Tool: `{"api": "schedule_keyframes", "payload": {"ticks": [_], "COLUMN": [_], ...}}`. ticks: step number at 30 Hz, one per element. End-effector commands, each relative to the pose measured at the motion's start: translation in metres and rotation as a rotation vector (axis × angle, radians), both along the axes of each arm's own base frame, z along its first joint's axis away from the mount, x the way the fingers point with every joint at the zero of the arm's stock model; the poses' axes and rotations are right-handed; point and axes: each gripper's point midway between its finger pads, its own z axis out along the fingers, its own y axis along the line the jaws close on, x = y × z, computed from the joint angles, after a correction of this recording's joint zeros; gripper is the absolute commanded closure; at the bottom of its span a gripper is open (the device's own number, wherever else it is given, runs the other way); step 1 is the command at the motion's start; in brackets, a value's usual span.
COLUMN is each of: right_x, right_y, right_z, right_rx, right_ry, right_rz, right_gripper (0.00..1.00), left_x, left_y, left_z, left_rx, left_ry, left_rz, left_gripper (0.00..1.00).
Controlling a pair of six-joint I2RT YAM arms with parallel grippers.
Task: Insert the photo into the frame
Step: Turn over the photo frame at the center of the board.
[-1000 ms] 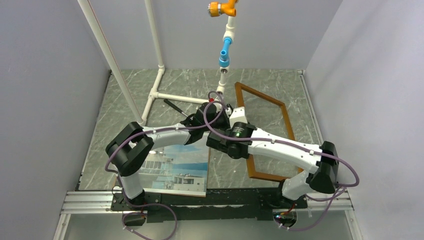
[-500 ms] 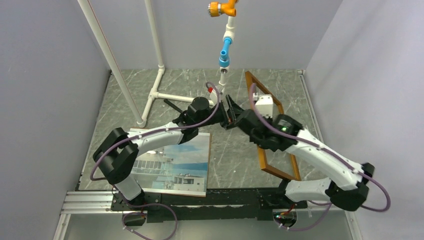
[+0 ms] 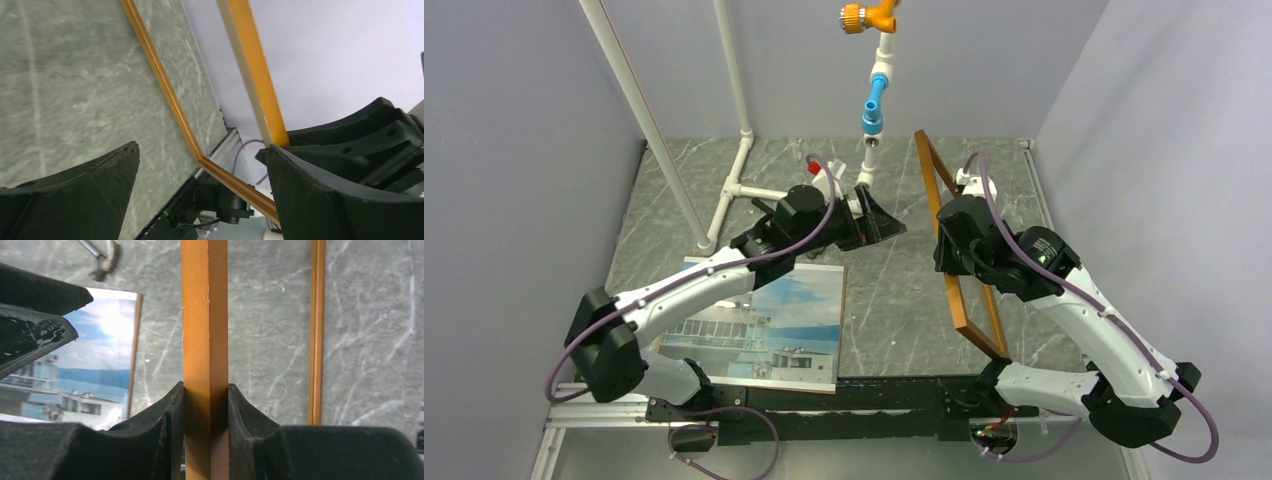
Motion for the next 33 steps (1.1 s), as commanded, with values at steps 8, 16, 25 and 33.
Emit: {"api": "schedule_keyframes", "payload": {"ticks": [8, 16, 25, 33], "right_x": [0.038, 0.068, 0.084, 0.093], "right_y": [0.034, 0.014, 0.024, 0.015], "right_z": [0.068, 0.071, 0.087, 0.092], "right_rx": [0.326, 0.412, 0.566, 0.582], "right_ry": [-0.19, -0.191, -0.175, -0.193], "right_rz": [0.031, -0.03, 0.078, 0.069], "right_gripper": [1.0, 1.0, 1.0, 1.0], "left_x": [0.01, 0.009, 0.008, 0.008], "left_y": [0.066, 0.073, 0.081, 0.082], "left_z": [0.023, 0.027, 0.026, 0.026], "left_rx": [0.161, 0.189, 0.222, 0.23], "left_ry": [-0.13, -0.145, -0.153, -0.157], "left_rz": [0.226, 0.236, 0.254, 0.253], "left_gripper": [0.01, 0.0, 0.01, 0.01]}}
